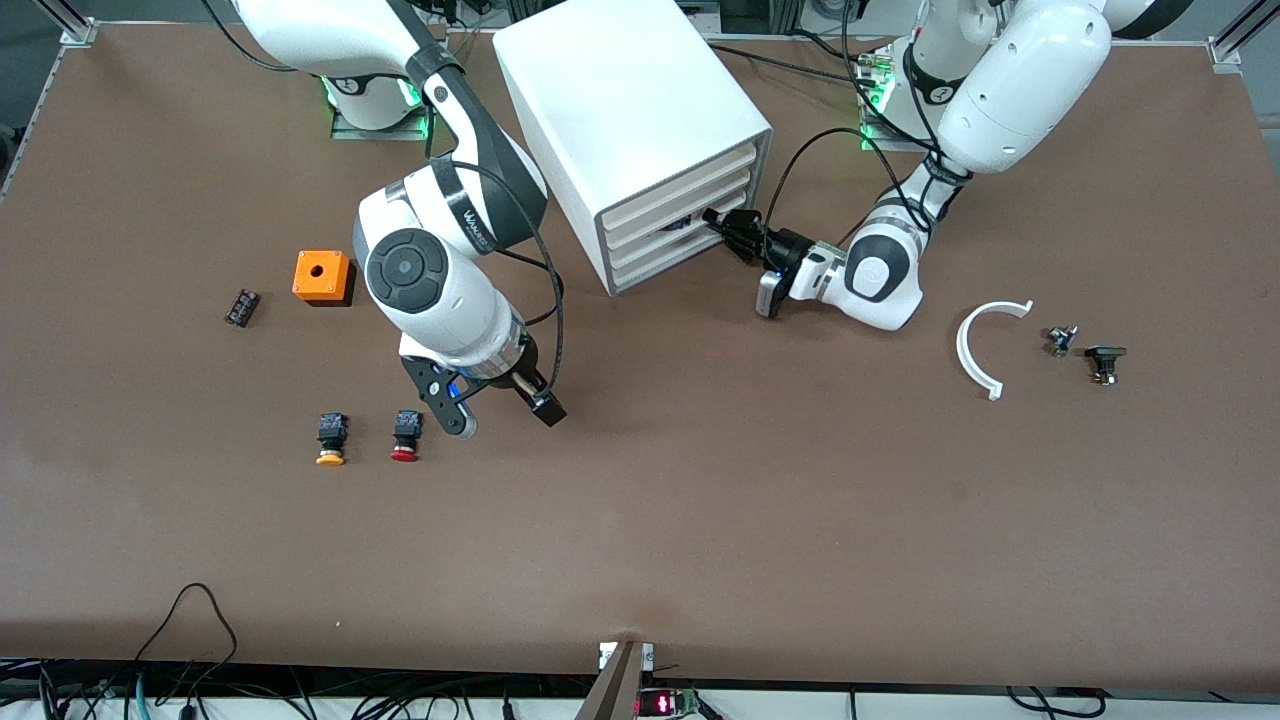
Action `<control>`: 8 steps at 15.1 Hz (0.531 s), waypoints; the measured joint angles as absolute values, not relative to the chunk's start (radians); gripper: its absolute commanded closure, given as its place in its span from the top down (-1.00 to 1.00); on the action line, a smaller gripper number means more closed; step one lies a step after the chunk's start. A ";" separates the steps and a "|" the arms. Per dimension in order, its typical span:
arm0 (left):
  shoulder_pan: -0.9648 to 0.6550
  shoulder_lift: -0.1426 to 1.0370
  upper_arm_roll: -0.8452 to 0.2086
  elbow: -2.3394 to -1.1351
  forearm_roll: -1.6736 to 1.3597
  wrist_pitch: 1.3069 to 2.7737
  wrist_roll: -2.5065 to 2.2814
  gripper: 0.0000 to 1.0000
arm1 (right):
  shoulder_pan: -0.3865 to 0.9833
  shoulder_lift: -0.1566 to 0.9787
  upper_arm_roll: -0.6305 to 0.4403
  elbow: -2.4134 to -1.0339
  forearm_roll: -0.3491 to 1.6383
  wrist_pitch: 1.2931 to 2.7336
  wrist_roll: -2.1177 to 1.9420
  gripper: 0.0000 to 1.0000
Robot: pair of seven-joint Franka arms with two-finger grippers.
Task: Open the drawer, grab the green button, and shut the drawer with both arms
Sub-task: 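Grasp the drawer handle with the left gripper and pull the drawer open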
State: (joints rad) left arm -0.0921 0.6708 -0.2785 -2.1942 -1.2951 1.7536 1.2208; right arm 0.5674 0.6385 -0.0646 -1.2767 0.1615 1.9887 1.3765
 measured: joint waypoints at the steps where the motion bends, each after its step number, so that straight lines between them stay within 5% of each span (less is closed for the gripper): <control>1: -0.092 0.672 -0.278 -2.194 -1.295 1.754 1.222 -1.00 | 0.568 0.639 -0.065 -1.276 0.162 1.988 1.378 0.99; 8: -0.077 0.672 -0.256 -2.175 -1.295 1.753 1.221 -1.00 | 0.575 0.639 -0.065 -1.265 0.163 1.988 1.385 0.99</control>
